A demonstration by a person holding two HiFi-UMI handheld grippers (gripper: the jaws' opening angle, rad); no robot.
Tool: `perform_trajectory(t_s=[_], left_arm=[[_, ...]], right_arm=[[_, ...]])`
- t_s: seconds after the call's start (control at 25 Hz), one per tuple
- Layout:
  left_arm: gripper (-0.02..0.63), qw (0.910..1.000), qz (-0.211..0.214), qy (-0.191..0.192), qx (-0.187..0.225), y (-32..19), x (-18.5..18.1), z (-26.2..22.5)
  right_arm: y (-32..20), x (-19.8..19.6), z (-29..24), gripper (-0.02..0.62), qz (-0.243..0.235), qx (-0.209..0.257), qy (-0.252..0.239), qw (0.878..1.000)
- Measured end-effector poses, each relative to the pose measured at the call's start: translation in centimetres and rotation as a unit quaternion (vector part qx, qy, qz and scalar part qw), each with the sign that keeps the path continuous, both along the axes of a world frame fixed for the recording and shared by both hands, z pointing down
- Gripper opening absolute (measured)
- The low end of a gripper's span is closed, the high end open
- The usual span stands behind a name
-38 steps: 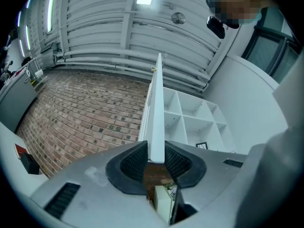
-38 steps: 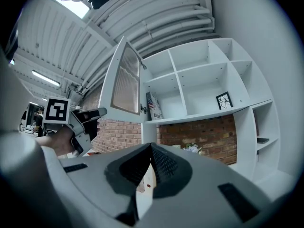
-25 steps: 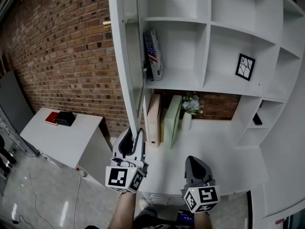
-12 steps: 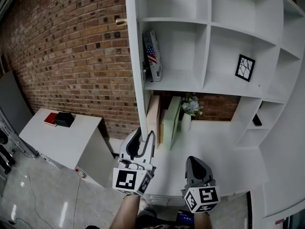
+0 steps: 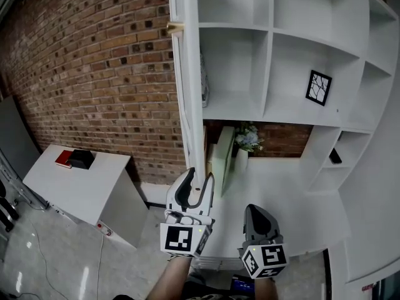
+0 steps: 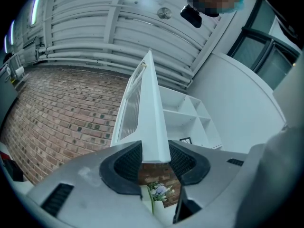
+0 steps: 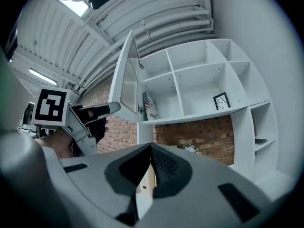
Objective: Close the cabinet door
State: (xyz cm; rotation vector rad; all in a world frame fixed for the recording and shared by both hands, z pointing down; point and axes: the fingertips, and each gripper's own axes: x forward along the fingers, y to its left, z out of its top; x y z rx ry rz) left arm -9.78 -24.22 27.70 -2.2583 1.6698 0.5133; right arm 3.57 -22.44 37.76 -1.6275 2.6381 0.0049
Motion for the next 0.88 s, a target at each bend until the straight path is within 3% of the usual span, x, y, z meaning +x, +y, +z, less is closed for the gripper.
perform_trajectory(t_s=[0.44, 0.76, 0.88], left_arm=[[0.183, 0.9988, 0.043, -0.022, 0.003, -0.9, 2.9, 0.0], [0.195, 0.9976, 0.037, -0.057, 0.010, -2.1, 4.9, 0.0], [0.199, 0.9978, 0.041, -0.051, 0.008, -2.6, 5.6, -0.1]], right_arm=[[-0.1, 1.4, 0.2, 0.002, 0.016, -0.004, -0.001, 1.000], [0.0, 3.5, 0.1, 0.002, 0.039, -0.002, 0.003, 0.999], [-0.1, 5.1, 0.3, 0.002, 0.055, -0.002, 0.002, 0.998]])
